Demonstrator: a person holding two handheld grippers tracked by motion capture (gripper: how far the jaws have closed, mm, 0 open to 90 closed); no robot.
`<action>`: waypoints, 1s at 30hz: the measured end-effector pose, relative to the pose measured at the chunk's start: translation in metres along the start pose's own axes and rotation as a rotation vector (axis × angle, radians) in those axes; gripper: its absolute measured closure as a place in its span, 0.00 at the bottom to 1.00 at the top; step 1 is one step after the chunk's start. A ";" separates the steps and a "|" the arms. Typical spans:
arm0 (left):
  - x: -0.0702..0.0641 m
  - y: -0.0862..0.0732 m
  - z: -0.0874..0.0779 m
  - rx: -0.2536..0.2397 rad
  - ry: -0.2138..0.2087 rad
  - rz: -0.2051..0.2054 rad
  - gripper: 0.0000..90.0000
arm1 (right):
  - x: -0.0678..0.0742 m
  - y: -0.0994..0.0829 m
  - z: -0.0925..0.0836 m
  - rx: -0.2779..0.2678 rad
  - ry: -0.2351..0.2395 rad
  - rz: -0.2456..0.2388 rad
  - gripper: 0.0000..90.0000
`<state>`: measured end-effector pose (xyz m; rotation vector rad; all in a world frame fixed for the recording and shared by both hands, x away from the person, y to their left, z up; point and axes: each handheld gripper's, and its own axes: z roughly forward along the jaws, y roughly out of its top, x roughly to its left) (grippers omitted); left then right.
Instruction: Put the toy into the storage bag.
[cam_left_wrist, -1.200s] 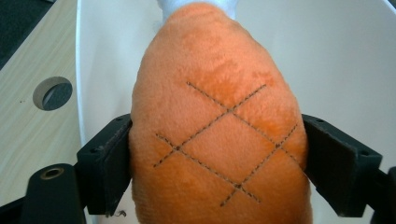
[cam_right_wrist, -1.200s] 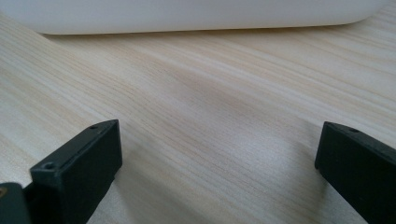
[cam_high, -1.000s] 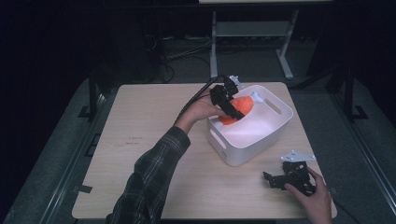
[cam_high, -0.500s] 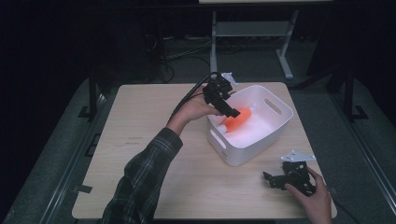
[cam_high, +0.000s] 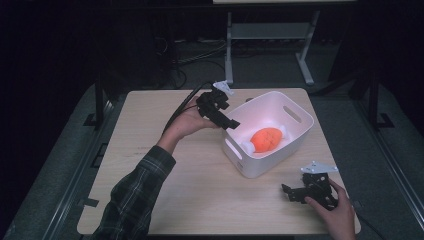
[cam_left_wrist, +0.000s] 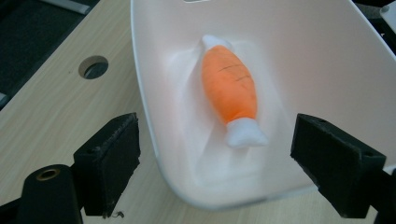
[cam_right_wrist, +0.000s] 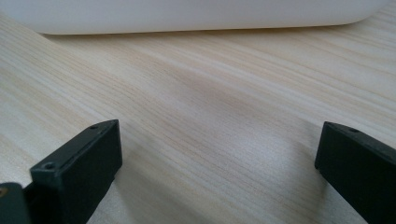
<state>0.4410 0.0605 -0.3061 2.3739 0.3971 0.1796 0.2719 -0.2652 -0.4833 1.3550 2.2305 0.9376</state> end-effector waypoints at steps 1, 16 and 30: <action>-0.001 -0.005 -0.005 -0.001 0.012 -0.007 0.17 | 0.000 0.000 0.000 0.001 -0.001 -0.003 0.00; -0.013 -0.052 -0.040 -0.038 0.051 -0.060 0.17 | 0.000 0.000 0.000 0.000 0.000 -0.002 0.00; -0.033 -0.106 -0.057 -0.071 0.099 -0.115 0.17 | 0.000 0.000 0.000 0.000 -0.001 -0.001 0.00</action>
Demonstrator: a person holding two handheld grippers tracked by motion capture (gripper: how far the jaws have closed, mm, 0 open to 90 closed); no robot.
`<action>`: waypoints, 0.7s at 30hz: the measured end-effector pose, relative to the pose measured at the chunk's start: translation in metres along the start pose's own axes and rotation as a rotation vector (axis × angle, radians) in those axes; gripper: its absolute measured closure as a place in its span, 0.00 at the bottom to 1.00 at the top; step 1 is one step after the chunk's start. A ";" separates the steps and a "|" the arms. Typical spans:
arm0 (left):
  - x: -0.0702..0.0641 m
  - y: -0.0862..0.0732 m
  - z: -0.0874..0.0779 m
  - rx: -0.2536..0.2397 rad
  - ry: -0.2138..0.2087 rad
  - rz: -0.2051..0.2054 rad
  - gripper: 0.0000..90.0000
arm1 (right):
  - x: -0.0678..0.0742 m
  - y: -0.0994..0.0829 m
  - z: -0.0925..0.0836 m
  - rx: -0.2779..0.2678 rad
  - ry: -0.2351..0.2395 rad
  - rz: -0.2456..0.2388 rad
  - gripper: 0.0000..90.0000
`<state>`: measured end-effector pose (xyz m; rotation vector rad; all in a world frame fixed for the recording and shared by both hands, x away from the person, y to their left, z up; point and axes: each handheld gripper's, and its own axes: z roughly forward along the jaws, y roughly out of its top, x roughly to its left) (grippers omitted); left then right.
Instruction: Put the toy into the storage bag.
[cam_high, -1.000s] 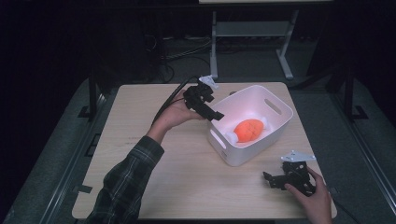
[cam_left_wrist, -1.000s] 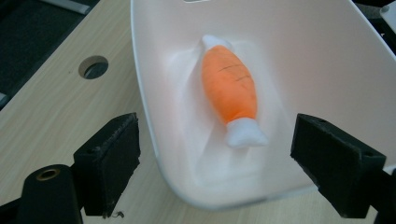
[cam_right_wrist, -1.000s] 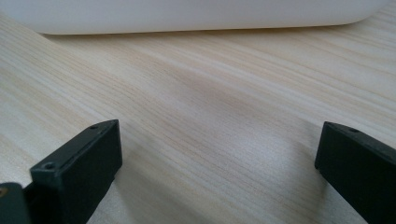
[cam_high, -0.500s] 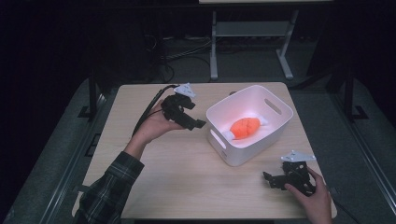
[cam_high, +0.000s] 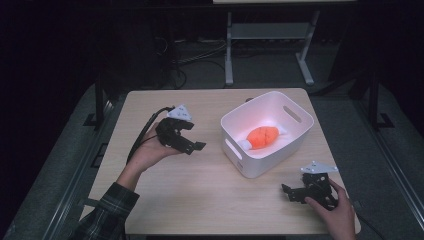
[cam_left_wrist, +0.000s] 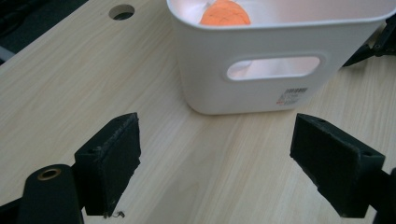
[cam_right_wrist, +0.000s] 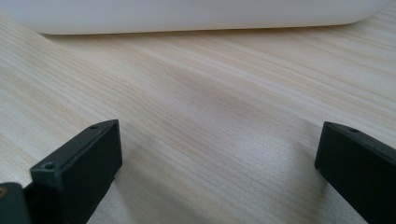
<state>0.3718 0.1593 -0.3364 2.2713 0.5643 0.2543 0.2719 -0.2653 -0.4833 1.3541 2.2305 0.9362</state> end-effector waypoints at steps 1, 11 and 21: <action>-0.001 -0.005 -0.001 -0.001 0.003 -0.008 0.17 | 0.000 0.000 0.000 0.000 0.000 0.001 0.00; -0.012 -0.051 -0.010 -0.002 0.046 -0.058 0.18 | 0.000 0.000 0.000 0.001 0.002 0.001 0.00; -0.024 -0.091 -0.011 -0.005 0.087 -0.081 0.18 | 0.000 0.000 0.000 0.001 0.000 -0.001 0.00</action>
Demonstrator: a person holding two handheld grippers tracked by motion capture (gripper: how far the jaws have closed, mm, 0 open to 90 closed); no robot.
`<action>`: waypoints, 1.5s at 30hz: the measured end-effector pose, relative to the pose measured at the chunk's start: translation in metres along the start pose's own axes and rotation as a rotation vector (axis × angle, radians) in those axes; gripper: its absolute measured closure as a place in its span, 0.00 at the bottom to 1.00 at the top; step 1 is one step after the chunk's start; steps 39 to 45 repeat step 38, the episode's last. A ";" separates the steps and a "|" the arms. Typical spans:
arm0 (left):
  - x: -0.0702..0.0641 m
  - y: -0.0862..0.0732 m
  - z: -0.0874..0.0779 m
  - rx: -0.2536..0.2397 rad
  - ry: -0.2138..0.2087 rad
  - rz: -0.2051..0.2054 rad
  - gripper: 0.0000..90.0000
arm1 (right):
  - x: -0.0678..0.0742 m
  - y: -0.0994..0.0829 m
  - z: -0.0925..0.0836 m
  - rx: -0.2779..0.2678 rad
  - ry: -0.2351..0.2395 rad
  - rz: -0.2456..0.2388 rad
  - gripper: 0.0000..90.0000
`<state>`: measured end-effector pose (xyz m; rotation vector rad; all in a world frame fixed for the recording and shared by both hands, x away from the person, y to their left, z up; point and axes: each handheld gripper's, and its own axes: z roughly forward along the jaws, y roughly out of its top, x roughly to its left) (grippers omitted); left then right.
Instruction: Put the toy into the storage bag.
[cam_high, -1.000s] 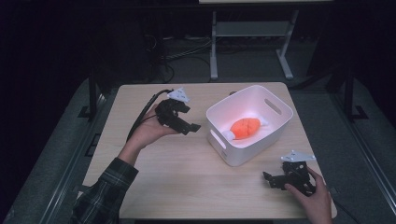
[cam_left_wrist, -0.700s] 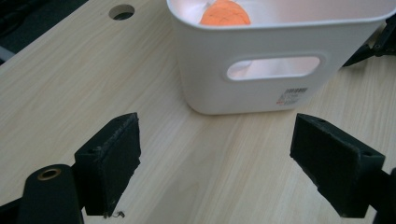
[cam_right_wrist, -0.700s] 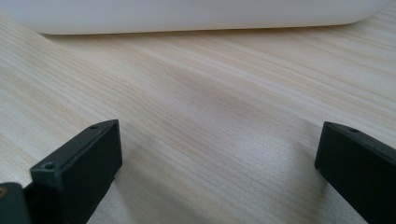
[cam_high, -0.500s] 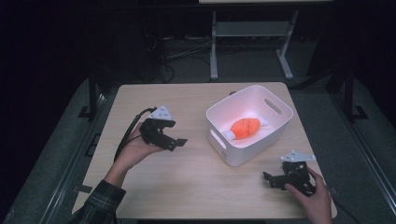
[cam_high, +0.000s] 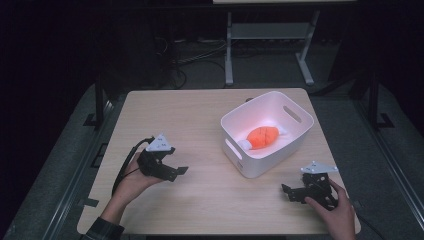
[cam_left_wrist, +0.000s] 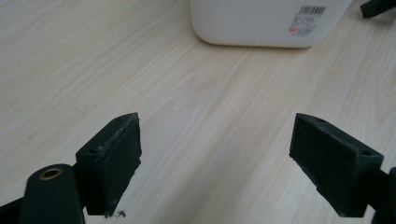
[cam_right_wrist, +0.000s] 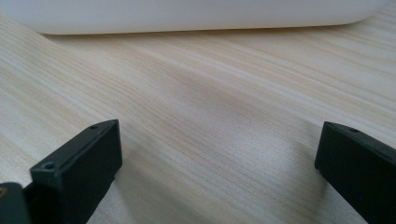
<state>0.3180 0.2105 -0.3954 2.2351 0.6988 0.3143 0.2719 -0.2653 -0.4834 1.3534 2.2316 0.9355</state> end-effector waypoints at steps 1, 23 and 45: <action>-0.001 -0.004 0.000 -0.003 0.006 -0.002 0.18 | 0.000 0.000 0.000 0.000 0.000 0.000 0.00; -0.027 -0.095 -0.004 0.033 0.150 -0.079 0.17 | 0.000 0.000 0.000 0.000 0.000 0.000 0.00; -0.021 -0.109 -0.001 0.020 0.129 -0.120 0.14 | 0.000 0.000 0.000 0.000 0.000 0.001 0.00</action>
